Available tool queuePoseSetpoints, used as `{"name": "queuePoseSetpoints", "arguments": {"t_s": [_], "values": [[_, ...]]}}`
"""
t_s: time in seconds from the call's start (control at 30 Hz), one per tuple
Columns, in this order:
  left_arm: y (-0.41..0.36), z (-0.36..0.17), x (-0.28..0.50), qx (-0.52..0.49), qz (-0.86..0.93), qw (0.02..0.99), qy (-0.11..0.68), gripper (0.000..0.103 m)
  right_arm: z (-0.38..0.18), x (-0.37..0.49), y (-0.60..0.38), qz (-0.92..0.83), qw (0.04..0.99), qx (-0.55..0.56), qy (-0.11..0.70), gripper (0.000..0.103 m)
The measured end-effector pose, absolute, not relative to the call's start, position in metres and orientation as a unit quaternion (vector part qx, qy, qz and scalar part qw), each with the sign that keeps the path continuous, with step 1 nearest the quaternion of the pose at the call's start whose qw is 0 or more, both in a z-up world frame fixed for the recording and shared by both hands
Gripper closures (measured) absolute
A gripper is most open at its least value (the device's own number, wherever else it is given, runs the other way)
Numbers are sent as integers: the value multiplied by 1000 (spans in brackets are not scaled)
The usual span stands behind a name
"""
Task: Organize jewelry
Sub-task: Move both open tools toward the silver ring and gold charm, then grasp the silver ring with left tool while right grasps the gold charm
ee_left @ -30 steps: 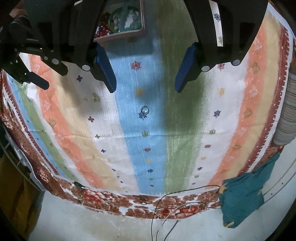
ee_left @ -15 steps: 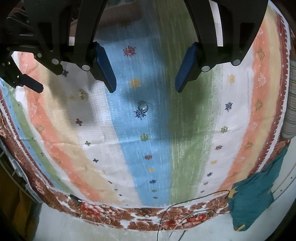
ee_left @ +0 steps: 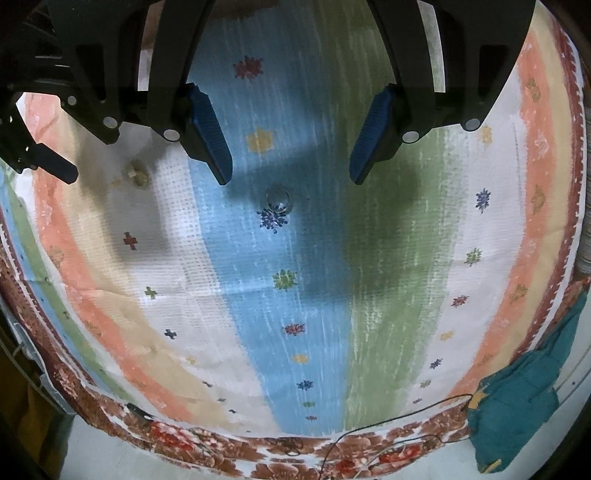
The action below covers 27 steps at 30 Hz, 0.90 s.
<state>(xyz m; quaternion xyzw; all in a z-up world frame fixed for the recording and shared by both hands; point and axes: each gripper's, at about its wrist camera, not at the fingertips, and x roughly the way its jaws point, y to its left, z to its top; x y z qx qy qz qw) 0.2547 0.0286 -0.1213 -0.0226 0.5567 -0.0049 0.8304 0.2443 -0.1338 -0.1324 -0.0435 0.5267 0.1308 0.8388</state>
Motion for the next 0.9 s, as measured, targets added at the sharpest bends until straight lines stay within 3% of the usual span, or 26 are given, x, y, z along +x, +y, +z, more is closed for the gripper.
{"name": "queuePoseSetpoints", "arguments": {"t_s": [0.4,0.6,0.67,0.83,0.9], "values": [[27,-142,285,-27,-20,820,571,40,-155,262,-129,129,826,-49,547,34],[23,-155,292,-7,-20,815,579,49,-162,265,-127,131,823,-56,550,54],[24,-157,292,-9,-22,815,580,60,-162,267,-130,137,820,-35,554,60],[20,-160,292,4,-25,810,586,72,-163,267,-128,152,812,-24,564,86],[19,-160,291,3,-29,809,587,78,-164,267,-129,153,810,-21,565,89]]}}
